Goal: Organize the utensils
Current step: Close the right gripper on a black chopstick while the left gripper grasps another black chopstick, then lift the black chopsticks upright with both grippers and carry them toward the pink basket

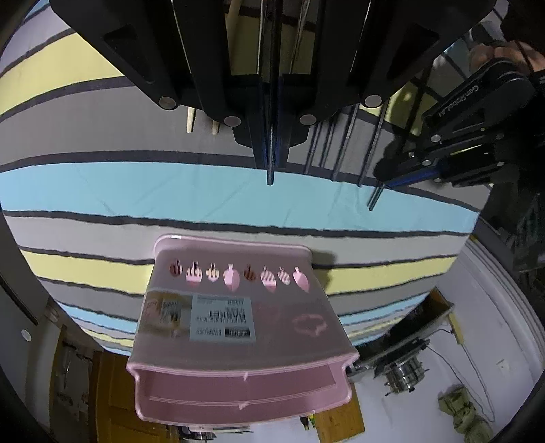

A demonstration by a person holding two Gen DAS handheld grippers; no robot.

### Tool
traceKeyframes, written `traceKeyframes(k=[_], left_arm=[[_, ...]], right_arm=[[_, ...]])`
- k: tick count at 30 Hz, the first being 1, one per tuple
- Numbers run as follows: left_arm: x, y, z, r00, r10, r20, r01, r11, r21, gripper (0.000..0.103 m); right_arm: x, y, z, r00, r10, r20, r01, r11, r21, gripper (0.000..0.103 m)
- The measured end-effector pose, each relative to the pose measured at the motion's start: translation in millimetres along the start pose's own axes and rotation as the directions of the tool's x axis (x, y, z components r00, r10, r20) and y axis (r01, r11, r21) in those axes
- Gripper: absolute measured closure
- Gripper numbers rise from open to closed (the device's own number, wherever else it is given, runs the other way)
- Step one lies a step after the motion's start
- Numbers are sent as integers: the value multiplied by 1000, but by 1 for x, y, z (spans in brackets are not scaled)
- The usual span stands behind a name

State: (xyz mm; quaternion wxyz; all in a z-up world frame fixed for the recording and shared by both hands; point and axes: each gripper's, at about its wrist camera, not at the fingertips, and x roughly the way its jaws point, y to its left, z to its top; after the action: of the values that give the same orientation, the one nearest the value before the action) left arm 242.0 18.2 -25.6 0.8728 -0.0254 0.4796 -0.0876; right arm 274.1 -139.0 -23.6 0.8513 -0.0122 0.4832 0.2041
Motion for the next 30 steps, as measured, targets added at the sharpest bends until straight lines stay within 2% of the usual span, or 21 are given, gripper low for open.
traceKeyframes(k=[12,22,30], left_arm=[[-68,-8,18,993,-29,119,25,999,31,98],[-122,-20,32,974,-37,224,23,998,66,98],[-144,-31,35,964,-46,263,23,996,86,98]], right_arm=[[-64,11,13,992,22,127,-20,1000,-18,99],[-131,23,19,965,31,261,-20,999,-42,99],[-160,27,20,947,34,320,-17,998,-57,99]])
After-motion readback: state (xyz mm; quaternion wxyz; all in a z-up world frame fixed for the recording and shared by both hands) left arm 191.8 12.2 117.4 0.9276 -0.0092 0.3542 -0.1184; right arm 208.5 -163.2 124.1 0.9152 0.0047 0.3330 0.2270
